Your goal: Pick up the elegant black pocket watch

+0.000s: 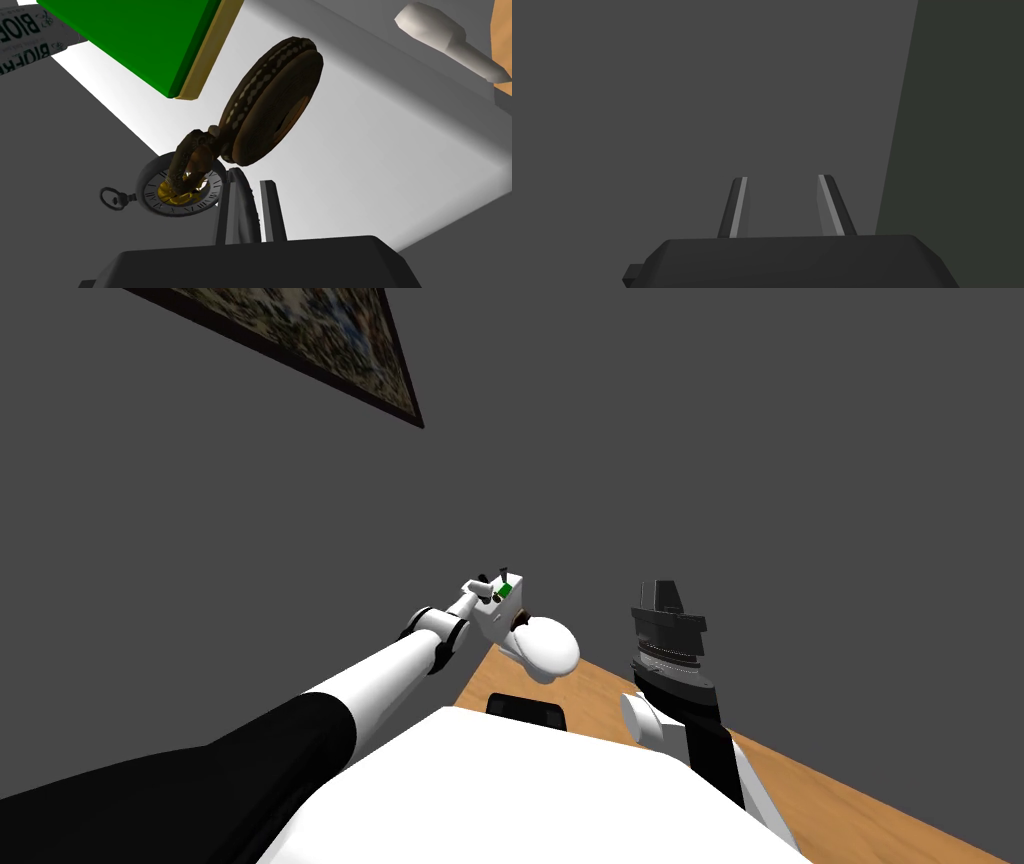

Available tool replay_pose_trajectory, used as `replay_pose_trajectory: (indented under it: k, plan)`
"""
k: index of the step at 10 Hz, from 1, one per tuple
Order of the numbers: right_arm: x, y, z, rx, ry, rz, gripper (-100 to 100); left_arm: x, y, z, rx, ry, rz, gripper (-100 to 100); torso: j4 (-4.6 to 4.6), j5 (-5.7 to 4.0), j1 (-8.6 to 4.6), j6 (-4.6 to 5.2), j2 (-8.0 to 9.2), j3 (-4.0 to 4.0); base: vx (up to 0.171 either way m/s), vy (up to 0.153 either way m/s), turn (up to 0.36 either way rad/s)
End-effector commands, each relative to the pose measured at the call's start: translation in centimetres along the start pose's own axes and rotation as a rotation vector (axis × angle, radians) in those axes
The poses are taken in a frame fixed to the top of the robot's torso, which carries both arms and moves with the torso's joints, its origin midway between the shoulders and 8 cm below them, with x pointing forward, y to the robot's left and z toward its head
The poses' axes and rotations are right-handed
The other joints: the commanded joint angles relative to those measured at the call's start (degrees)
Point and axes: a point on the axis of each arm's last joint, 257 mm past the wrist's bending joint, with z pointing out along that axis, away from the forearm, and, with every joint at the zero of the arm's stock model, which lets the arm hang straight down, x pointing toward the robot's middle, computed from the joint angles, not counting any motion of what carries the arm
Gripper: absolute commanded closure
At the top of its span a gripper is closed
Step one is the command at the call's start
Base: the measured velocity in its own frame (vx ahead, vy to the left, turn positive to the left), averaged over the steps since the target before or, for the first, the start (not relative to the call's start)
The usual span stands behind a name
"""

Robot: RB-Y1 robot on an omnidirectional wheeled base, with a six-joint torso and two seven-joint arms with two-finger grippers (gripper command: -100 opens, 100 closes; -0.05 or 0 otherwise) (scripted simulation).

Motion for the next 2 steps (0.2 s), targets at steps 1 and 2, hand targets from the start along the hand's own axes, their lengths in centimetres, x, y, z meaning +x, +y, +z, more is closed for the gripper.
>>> replay_pose_trajectory:
  k: [1,2]
  plan:
    - [0.0,0.0,0.0,0.0,0.0,0.0,0,0.0,0.0,0.0,0.0,0.0,0.0,100,0.0,0.0,0.0,0.0,0.0,0.0,-0.024,0.033,-0.013]
    - [0.0,0.0,0.0,0.0,0.0,0.0,0,0.11,-0.01,-0.01,0.0,0.0,-0.002,0,-0.02,-0.02,-0.1,-0.03,-0.09,-0.05,-0.005,0.006,0.002]
